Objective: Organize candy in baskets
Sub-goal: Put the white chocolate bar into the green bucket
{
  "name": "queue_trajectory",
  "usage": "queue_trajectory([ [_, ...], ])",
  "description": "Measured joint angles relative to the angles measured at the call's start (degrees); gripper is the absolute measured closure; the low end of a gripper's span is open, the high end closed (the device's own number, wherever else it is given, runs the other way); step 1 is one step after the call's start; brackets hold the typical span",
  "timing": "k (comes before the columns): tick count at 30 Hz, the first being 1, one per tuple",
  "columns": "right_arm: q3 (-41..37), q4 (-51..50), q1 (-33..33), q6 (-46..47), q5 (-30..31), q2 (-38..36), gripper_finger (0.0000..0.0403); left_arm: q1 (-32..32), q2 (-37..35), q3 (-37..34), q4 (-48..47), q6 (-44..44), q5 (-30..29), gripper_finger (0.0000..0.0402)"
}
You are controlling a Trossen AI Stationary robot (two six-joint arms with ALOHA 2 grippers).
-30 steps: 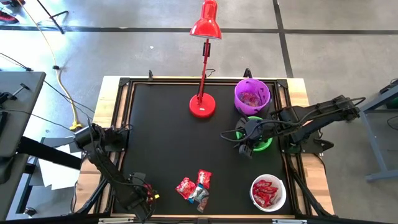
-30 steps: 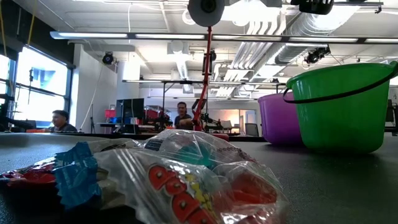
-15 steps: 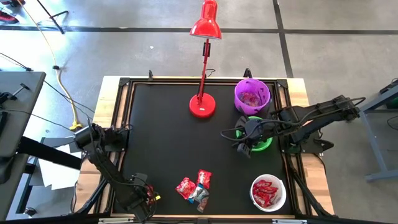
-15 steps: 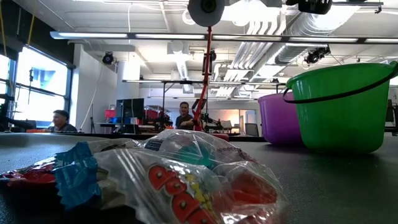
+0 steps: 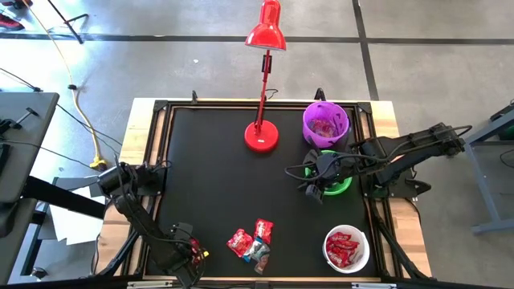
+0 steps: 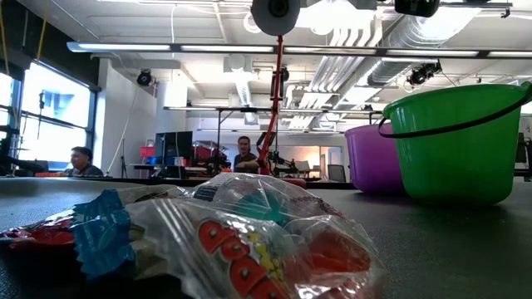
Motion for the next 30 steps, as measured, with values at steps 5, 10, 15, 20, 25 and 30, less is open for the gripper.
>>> queue_trajectory([
  [5,0.0,1.13,0.0,-0.03,1.21,0.0,0.0289,0.19,-0.04,2.03,0.07,0.05,-1.01,0.0401],
  [10,0.0,2.45,0.0,-0.04,2.54,-0.02,0.0289,0.92,-0.15,3.3,-0.22,0.09,-4.1,0.0401],
  [15,0.0,2.57,0.0,-0.04,2.53,-0.02,0.0289,1.83,-0.22,3.62,-0.37,0.09,-8.06,0.0401],
  [20,0.0,2.56,0.0,-0.02,2.55,-0.02,0.0289,2.84,-0.26,3.69,-1.38,0.09,-11.89,0.0401],
  [25,0.0,2.57,0.02,1.44,4.09,-0.02,0.0289,4.48,-0.3,3.69,-3.53,0.1,-15.19,0.0401],
  [30,0.0,2.95,0.0,3.09,7.33,-0.02,0.0289,6.78,-2.23,3.73,-3.45,1.42,-22.9,0.0401],
])
